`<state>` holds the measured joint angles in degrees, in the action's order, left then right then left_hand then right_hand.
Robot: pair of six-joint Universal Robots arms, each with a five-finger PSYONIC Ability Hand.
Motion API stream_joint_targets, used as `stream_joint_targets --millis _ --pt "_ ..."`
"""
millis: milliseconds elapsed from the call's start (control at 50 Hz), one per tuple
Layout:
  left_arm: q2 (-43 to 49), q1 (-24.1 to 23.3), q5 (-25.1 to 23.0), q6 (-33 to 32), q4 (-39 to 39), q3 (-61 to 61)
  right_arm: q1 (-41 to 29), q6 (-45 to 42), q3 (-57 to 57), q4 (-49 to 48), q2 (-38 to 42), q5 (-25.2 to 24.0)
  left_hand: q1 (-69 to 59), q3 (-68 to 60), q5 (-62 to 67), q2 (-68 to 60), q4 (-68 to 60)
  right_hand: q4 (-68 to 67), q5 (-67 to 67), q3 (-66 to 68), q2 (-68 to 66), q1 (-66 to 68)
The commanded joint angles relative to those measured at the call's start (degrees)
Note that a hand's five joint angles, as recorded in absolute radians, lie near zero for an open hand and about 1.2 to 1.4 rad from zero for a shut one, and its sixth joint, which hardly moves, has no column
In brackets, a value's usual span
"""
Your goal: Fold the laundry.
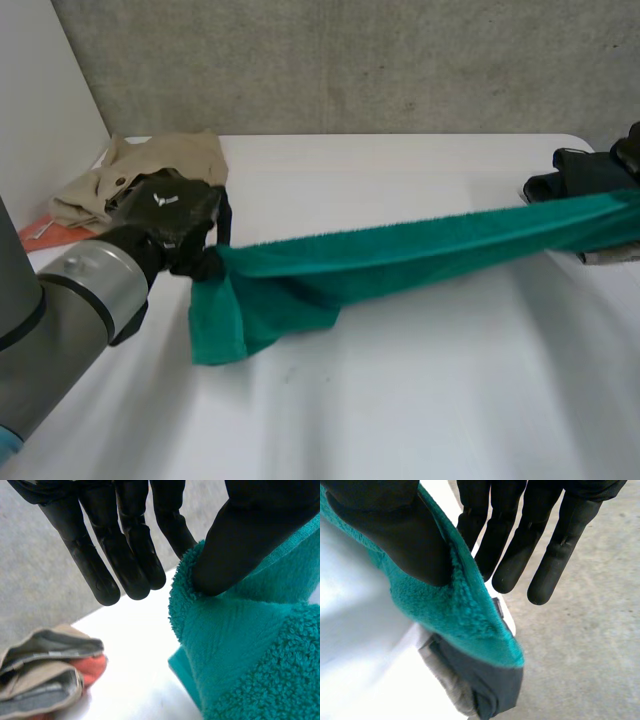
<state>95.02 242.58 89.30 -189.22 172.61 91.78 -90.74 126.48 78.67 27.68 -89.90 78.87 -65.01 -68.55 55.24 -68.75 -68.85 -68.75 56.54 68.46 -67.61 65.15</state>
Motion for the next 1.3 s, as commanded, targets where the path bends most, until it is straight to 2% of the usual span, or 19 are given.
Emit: stream_joint_targets --millis 20,140,260,280,380,420,480,500,600,800,980,1100,1120,1180,1240,1300 --pt "8.1 0.0 0.1 -7.1 2.6 1.1 -3.2 -5.9 0.8 3.6 8.5 3.2 -15.0 -11.4 14.8 -11.2 -11.2 -11.2 13.5 11.5 -12.4 14.8" --pt "19.8 -0.1 0.3 -14.4 10.5 -5.6 -5.5 -6.2 -3.9 0.0 19.6 9.2 -15.0 -11.4 14.8 -11.2 -11.2 -11.2 13.5 11.5 -12.4 14.8" --pt "27.7 -0.5 0.3 -21.9 17.0 -22.6 -8.7 -5.1 -15.0 -14.8 28.5 13.8 -15.0 -11.4 14.8 -11.2 -11.2 -11.2 13.5 11.5 -12.4 14.8" --pt "28.4 -0.4 0.3 -22.3 18.0 -25.0 -9.6 -4.4 -19.0 -19.7 29.7 14.3 -15.0 -11.4 14.8 -11.2 -11.2 -11.2 13.5 11.5 -12.4 14.8" --pt "29.9 0.1 0.3 -23.7 29.5 -42.0 -10.9 -2.4 -27.1 -36.1 30.4 14.5 -15.0 -11.4 14.8 -11.2 -11.2 -11.2 13.5 11.5 -12.4 14.8" --pt "29.6 0.2 0.3 -23.6 33.2 -45.6 -11.2 -1.1 -28.5 -45.2 29.8 14.4 -15.0 -11.4 14.8 -11.2 -11.2 -11.2 13.5 11.5 -12.4 14.8" --pt "29.4 0.3 0.3 -23.4 37.8 -48.5 -11.8 -0.4 -28.3 -52.4 28.6 14.3 -15.0 -11.4 14.8 -11.2 -11.2 -11.2 13.5 11.5 -12.4 14.8" --pt "29.3 0.2 0.3 -23.3 38.4 -48.4 -12.4 -0.3 -27.8 -55.2 27.4 14.2 -15.0 -11.4 14.8 -11.2 -11.2 -11.2 13.5 11.5 -12.4 14.8" --pt "28.1 -0.1 0.7 -22.7 38.0 -44.9 -13.2 0.5 -23.4 -55.9 25.1 13.2 -15.0 -11.4 14.8 -11.2 -11.2 -11.2 13.5 11.5 -12.4 14.8" --pt "20.5 2.9 0.0 -18.1 37.5 -16.4 -13.1 6.0 -2.2 -53.7 23.9 10.3 -15.0 -11.4 14.8 -11.2 -11.2 -11.2 13.5 11.5 -12.4 14.8" --pt "22.7 3.3 -1.1 -18.1 37.6 2.0 -12.6 9.3 13.6 -47.5 25.4 7.1 -15.0 -11.4 14.8 -11.2 -11.2 -11.2 13.5 11.5 -12.4 14.8" --pt "27.3 3.3 -1.4 -18.5 37.5 5.3 -11.6 12.7 17.5 -47.2 27.1 6.6 -15.0 -11.4 14.8 -11.2 -11.2 -11.2 13.5 11.5 -12.4 14.8" --pt "27.3 3.3 -1.4 -18.5 37.5 5.3 -11.0 13.4 17.8 -47.1 27.1 6.6 -11.3 -7.8 11.1 -7.6 -7.5 -11.2 13.5 11.5 -12.4 14.8" --pt "27.3 3.3 -1.4 -18.5 37.0 5.4 -10.0 14.4 18.3 -47.0 27.0 6.6 15.2 18.7 -15.4 18.9 19.0 -11.2 13.5 11.5 -12.4 14.8" --pt "27.1 3.7 -1.3 -18.5 36.8 5.5 -9.0 15.6 18.6 -46.9 26.9 6.6 30.5 34.0 -30.7 34.2 34.3 -11.2 13.5 11.5 -12.4 14.8" --pt "26.5 4.0 -0.9 -18.4 36.7 5.4 -8.5 17.0 19.0 -46.9 26.9 6.6 33.8 37.3 -34.0 37.5 37.6 -11.2 13.5 11.5 -12.4 14.8"
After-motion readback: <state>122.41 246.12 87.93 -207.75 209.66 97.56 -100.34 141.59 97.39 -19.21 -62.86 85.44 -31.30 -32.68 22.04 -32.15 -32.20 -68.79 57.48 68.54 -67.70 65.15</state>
